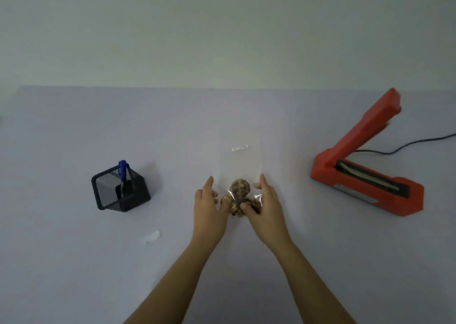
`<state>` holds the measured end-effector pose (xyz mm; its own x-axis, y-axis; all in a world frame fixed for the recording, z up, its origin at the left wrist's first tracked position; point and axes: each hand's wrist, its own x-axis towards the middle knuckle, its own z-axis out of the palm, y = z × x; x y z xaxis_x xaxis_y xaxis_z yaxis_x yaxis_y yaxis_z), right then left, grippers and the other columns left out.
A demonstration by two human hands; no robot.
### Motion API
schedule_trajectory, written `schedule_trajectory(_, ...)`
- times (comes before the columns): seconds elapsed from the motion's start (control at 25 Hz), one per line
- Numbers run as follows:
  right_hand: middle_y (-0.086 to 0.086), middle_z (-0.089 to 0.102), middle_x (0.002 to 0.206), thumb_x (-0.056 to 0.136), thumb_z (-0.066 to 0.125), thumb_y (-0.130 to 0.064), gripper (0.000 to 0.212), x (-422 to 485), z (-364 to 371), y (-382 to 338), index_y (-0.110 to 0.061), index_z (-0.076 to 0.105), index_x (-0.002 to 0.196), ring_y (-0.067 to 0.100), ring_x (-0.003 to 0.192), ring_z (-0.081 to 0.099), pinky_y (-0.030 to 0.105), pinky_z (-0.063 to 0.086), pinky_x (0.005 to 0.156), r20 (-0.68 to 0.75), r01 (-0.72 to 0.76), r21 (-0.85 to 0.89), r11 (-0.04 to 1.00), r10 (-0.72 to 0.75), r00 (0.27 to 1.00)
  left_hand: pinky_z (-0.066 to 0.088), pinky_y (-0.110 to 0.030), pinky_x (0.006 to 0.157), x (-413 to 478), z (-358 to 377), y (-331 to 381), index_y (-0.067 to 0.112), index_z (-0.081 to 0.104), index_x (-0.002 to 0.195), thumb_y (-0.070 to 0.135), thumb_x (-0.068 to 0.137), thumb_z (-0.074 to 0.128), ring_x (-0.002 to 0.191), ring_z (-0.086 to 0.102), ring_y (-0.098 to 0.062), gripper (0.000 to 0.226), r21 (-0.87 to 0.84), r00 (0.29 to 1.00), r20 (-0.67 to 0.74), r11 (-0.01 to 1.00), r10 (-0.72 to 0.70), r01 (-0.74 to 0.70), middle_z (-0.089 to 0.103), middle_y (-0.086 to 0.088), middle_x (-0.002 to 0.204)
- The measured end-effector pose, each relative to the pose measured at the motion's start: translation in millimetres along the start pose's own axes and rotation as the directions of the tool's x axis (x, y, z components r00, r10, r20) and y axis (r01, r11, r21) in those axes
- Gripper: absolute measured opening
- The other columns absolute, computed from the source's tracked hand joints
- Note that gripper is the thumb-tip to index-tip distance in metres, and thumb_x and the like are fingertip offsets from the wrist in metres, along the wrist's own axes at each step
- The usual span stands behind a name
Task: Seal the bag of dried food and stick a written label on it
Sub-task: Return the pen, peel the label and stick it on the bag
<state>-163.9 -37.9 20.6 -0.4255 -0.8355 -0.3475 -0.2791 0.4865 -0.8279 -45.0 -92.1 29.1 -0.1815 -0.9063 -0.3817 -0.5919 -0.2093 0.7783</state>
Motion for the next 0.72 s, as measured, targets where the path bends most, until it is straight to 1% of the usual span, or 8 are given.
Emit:
schedule_trajectory(0.08, -0.004, 0.04, 0.13, 0.085, 0.063, -0.008, 0.08, 39.6, 1.9, -18.5, -0.017, 0.013, 0.147, -0.004, 0.09, 0.05, 0.001, 0.038, 0.077, 0.014, 0.024, 0.0, 1.0, -0.024, 1.0, 0.037, -0.021, 0.082, 38.7, -8.0, 14.4, 0.016, 0.024, 0.146, 0.021, 0.092, 0.057, 0.094, 0.047, -0.012, 0.063, -0.013, 1.0, -0.02, 1.0, 0.009, -0.01, 0.045, -0.005, 0.119)
schedule_trajectory(0.12, -0.002, 0.04, 0.132, 0.086, 0.063, -0.008, 0.079, 56.3, 3.2, -24.2, -0.016, 0.013, 0.147, 0.0, 0.089, 0.05, 0.005, 0.04, 0.08, 0.023, 0.025, -0.002, 1.0, -0.025, 0.999, 0.037, -0.022, 0.082, 56.0, -10.0, 19.5, 0.015, 0.024, 0.147, 0.021, 0.092, 0.057, 0.094, 0.047, -0.013, 0.064, -0.018, 1.0, -0.02, 1.0, -0.003, 0.003, 0.045, -0.007, 0.121)
schedule_trajectory(0.24, 0.005, 0.039, 0.137, 0.086, 0.063, -0.01, 0.078, 97.8, 9.2, -30.6, -0.013, 0.015, 0.147, 0.011, 0.097, 0.049, 0.025, 0.045, 0.09, 0.034, 0.019, -0.018, 1.0, -0.019, 0.999, 0.04, -0.024, 0.085, 100.0, -8.4, 25.5, 0.012, 0.023, 0.147, 0.021, 0.092, 0.058, 0.097, 0.047, -0.015, 0.066, -0.025, 0.999, -0.01, 0.999, -0.049, 0.048, 0.046, -0.01, 0.125)
schedule_trajectory(0.32, 0.007, 0.039, 0.137, 0.085, 0.063, -0.011, 0.077, 118.4, 10.9, -28.3, -0.011, 0.016, 0.146, 0.016, 0.105, 0.05, 0.031, 0.045, 0.095, 0.031, 0.003, -0.03, 1.0, -0.002, 1.0, 0.039, -0.023, 0.085, 121.9, -4.2, 26.2, 0.011, 0.024, 0.146, 0.02, 0.092, 0.057, 0.095, 0.047, -0.015, 0.065, 0.011, 0.998, 0.012, 0.998, -0.06, 0.06, 0.046, -0.011, 0.124)
schedule_trajectory(0.44, 0.007, 0.038, 0.137, 0.083, 0.065, -0.011, 0.079, 135.8, 12.3, -20.0, -0.012, 0.017, 0.146, 0.024, 0.116, 0.049, 0.034, 0.044, 0.098, 0.018, -0.037, -0.039, 0.999, 0.038, 0.999, 0.036, -0.021, 0.083, 139.2, 4.1, 23.9, 0.011, 0.027, 0.145, 0.018, 0.091, 0.057, 0.095, 0.047, -0.015, 0.063, 0.028, 0.997, 0.046, 0.997, -0.067, 0.065, 0.046, -0.011, 0.121)
schedule_trajectory(0.56, 0.005, 0.039, 0.136, 0.083, 0.066, -0.013, 0.079, 137.5, 16.2, -13.1, -0.012, 0.018, 0.146, 0.022, 0.118, 0.047, 0.033, 0.042, 0.099, 0.01, -0.047, -0.061, 0.997, 0.047, 0.999, 0.033, -0.02, 0.081, 142.0, 8.6, 17.9, 0.012, 0.031, 0.143, 0.016, 0.089, 0.057, 0.094, 0.046, -0.015, 0.06, 0.032, 0.998, 0.039, 0.998, -0.057, 0.056, 0.045, -0.007, 0.114)
schedule_trajectory(0.64, 0.005, 0.039, 0.136, 0.083, 0.067, -0.017, 0.08, 134.5, 19.4, -10.3, -0.012, 0.018, 0.145, 0.02, 0.122, 0.044, 0.034, 0.041, 0.101, 0.007, -0.049, -0.087, 0.995, 0.05, 0.999, 0.033, -0.02, 0.082, 140.9, 9.4, 13.9, 0.012, 0.029, 0.144, 0.016, 0.09, 0.056, 0.097, 0.045, -0.015, 0.061, 0.043, 0.997, 0.031, 0.997, -0.073, 0.071, 0.044, -0.008, 0.118)
schedule_trajectory(0.72, 0.006, 0.039, 0.137, 0.081, 0.068, -0.021, 0.082, 131.5, 21.7, -9.7, -0.011, 0.018, 0.145, 0.022, 0.126, 0.039, 0.038, 0.038, 0.104, -0.005, -0.052, -0.118, 0.992, 0.051, 0.999, 0.034, -0.021, 0.084, 138.4, 8.9, 12.9, 0.012, 0.028, 0.145, 0.016, 0.09, 0.055, 0.103, 0.046, -0.018, 0.061, 0.052, 0.997, 0.031, 0.996, -0.074, 0.072, 0.043, -0.011, 0.125)
